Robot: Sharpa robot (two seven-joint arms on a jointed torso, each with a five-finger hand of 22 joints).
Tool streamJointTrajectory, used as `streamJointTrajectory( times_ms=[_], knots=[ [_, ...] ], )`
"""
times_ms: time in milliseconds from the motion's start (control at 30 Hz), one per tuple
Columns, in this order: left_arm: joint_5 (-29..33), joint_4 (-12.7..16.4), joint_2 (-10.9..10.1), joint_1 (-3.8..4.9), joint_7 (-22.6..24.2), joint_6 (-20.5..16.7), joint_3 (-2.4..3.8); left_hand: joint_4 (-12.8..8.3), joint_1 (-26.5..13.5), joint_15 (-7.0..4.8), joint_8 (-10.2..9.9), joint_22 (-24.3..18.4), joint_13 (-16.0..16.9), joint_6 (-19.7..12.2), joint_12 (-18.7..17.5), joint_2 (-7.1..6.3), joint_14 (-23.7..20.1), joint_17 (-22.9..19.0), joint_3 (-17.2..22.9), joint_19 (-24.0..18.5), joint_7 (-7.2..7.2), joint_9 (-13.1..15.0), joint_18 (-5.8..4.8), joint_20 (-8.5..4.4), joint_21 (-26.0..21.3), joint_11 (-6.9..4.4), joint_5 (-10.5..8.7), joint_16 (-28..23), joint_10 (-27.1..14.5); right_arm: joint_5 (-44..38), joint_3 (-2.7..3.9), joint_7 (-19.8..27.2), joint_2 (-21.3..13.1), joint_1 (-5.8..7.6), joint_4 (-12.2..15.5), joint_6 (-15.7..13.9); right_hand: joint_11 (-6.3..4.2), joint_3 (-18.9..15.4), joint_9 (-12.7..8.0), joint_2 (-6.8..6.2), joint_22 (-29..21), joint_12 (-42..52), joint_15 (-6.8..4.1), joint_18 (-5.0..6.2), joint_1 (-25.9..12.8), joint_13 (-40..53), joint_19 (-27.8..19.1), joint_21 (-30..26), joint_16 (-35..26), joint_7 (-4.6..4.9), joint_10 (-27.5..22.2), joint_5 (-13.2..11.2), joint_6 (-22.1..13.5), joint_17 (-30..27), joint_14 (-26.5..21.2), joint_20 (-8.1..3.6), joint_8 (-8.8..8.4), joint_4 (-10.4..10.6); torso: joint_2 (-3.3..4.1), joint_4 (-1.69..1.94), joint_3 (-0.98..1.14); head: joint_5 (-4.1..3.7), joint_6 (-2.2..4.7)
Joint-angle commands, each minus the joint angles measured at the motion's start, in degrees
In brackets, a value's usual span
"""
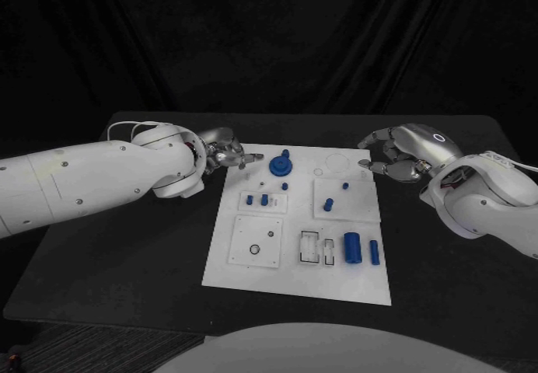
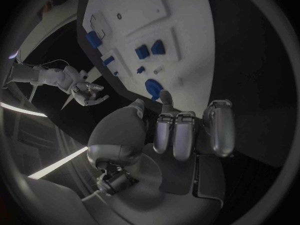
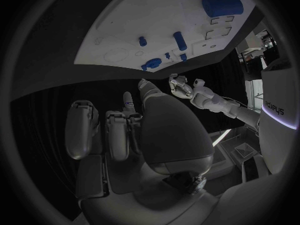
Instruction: Assemble the parts on the task board
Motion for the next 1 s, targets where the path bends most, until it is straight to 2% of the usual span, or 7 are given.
streamJointTrajectory(
  times_ms=[33,133,200,300,433,800,1000],
  knots=[
    [0.1,-2.2,1.0,0.51,13.4,-5.8,0.03,-0.7,4.7,0.3,-0.6,10.3,12.5,-2.7,-2.3,0.17,6.2,15.1,-0.6,-1.8,0.66,0.9,0.97,0.42,-1.9,0.44,0.44,0.2,3.3,-0.2,0.04,-0.9,0.0,-0.13,0.2,-0.7,0.29,0.2,-0.1,0.12,11.3,0.1,0.5,0.59,0.6,15.1,0.7,-0.2,-0.3,0.07,6.0,0.3,0.4,14.4,5.8,0.31,-0.2,-0.3,0.04,0.01,-0.04,-0.01,-0.01],
    [0.1,-5.1,2.3,0.75,21.2,-5.0,0.03,-1.3,9.6,1.17,-1.5,9.9,10.6,-4.4,-4.4,-0.19,6.2,15.1,-1.2,-3.4,1.47,0.2,1.25,1.17,-3.3,1.28,1.06,0.2,1.0,-0.2,0.04,-0.9,0.1,-0.13,0.2,-0.8,0.29,0.2,-0.1,0.12,11.3,0.1,0.5,0.59,0.6,15.1,0.7,-0.2,-0.3,0.07,6.0,0.3,0.4,14.4,5.8,0.31,-0.2,-0.3,0.08,-0.03,-0.03,-0.16,-0.01],
    [0.1,-7.7,3.7,0.84,27.3,-5.1,0.02,-6.4,19.3,1.8,-4.1,8.8,4.4,-6.9,-11.4,-0.73,4.3,13.4,1.4,-6.8,2.59,-2.2,1.95,1.87,-6.8,2.4,-4.62,-0.8,-7.1,-0.2,0.04,-0.9,0.1,-0.13,0.1,-0.9,0.29,0.2,-0.1,0.12,11.3,0.1,0.5,0.59,0.6,15.1,0.7,-0.2,-0.3,0.07,6.0,0.3,0.4,14.4,5.8,0.31,-0.2,-0.3,0.11,-0.07,0.01,-0.29,-0.01],
    [0.1,-10.5,5.3,0.78,32.7,-6.0,0.02,-7.9,26.3,4.67,-10.4,8.2,-17.4,-10.6,-40.7,-2.04,-7.0,4.5,4.1,-9.8,5.36,-9.7,2.04,3.04,-8.7,5.11,-2.71,-7.1,-38.9,-0.2,0.04,-0.9,0.0,-0.12,0.1,-0.9,0.3,0.2,-0.1,0.16,11.3,0.1,0.5,0.61,0.5,15.1,0.7,-0.3,-0.3,0.07,6.0,0.4,0.4,14.4,5.8,0.31,-0.2,-0.2,0.18,-0.06,0.17,-0.45,-0.01],
    [0.1,-14.7,7.8,0.32,38.6,-9.4,0.02,-6.5,31.0,6.34,-17.0,8.8,-30.3,-11.3,-54.9,-4.77,-20.4,-8.7,7.8,-8.6,6.85,-22.2,1.83,4.8,-6.3,7.19,-0.83,-17.2,-43.5,-0.2,0.04,-0.9,-0.2,-0.12,0.1,-1.1,0.3,0.2,-0.1,0.16,11.3,0.1,0.5,0.61,0.5,15.1,0.7,-0.3,-0.3,0.07,6.0,0.4,0.4,14.4,5.8,0.31,-0.2,-0.2,0.25,-0.16,0.17,-0.49,-0.01],
    [0.1,-18.7,10.4,-0.75,43.8,-14.3,0.02,-4.6,31.7,5.84,-21.3,9.2,-37.3,-6.9,-57.6,-6.45,-19.2,-12.7,10.8,-7.1,6.01,-35.0,1.8,5.93,-4.5,7.34,0.54,-18.6,-41.9,-0.2,0.04,-0.8,-0.5,-0.12,0.6,-1.2,0.29,0.2,-0.1,0.18,11.3,0.1,0.5,0.61,0.6,15.1,0.7,-0.3,-0.3,0.07,6.0,0.5,0.4,14.4,5.8,0.31,-0.2,-0.2,0.26,-0.29,0.0,-0.87,-0.01],
    [0.1,-16.1,8.6,-0.88,44.8,-17.2,0.02,-5.0,29.2,4.75,-15.7,10.8,-28.7,-2.2,-43.3,-5.91,-11.8,-5.9,9.0,-2.6,4.99,-34.4,0.64,5.15,0.4,5.49,0.55,-12.5,-37.9,-0.2,0.04,-0.9,-0.7,-0.11,0.8,-1.1,0.31,0.2,-0.2,0.21,11.3,0.1,0.5,0.63,0.4,15.1,0.7,-0.4,-0.4,0.09,6.0,0.5,0.5,14.3,5.8,0.32,-0.21,-0.1,0.14,-0.36,-0.05,-0.85,-0.01]
  ],
)
